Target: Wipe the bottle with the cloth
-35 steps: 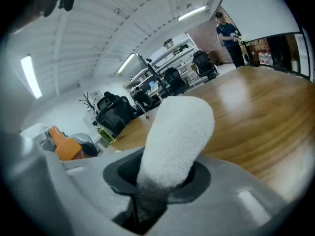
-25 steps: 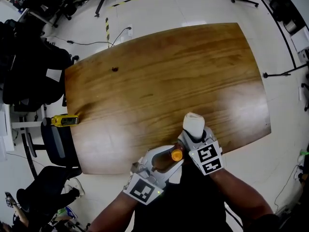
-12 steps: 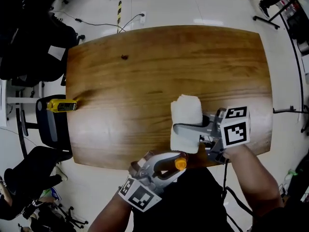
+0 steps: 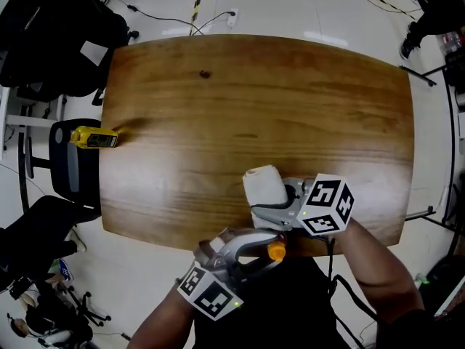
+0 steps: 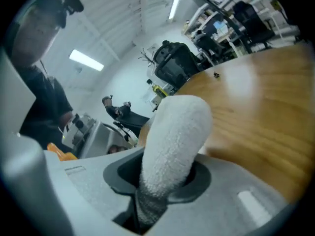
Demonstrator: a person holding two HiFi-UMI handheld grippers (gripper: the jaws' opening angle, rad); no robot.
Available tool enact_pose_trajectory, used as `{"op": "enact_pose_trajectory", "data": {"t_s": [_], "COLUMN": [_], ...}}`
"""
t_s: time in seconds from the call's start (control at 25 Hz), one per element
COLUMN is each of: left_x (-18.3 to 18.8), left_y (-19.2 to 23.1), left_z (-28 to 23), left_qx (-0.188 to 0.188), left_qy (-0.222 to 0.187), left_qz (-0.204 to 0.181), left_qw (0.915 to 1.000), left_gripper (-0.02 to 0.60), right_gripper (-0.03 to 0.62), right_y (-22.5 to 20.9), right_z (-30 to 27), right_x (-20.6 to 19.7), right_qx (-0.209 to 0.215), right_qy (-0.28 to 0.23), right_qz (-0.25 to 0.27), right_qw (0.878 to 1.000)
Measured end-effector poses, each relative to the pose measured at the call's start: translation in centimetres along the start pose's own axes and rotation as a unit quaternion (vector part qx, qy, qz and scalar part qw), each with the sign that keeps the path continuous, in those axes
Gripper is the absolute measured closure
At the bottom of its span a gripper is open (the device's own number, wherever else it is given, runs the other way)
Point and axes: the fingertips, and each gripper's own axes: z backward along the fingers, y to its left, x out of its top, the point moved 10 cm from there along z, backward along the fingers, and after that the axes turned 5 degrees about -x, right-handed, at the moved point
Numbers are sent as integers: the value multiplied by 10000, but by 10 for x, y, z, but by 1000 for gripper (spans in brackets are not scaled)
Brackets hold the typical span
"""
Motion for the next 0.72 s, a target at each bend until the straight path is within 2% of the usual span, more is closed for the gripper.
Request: {"op": "enact_pose_trajectory", "data": {"t_s": [0.12, 0.28, 0.44, 0.56, 0.64, 0.72], "left_x": [0, -1, -4, -10, -16, -20], "left_y": [1, 2, 0, -1, -1, -1], "left_z": [0, 0, -1, 2, 5, 8], "left_qx": [10, -20, -42, -84, -119, -115], "left_qy": [-43, -100, -118, -185, -235, -297], "left_qz": [10, 39, 22, 66, 49, 45], "left_qw": [10000, 9999, 9999, 9998, 9996, 9995], "left_gripper": [400, 399, 399, 397, 397, 397], "right_gripper": [490, 490, 490, 490, 489, 488], "right_y": [-1, 6, 1, 1, 9, 28], "right_z": [-11, -23, -20, -14, 4, 36], "right_x": [-3, -7, -16, -20, -15, -1], "right_qx": [-373, -1036, -1608, -1827, -2096, -2413], "right_qy": [316, 703, 648, 534, 375, 136], "right_qz": [1027, 2104, 2259, 2090, 1981, 2038], "right_qw": [9935, 9696, 9586, 9592, 9568, 9487]}}
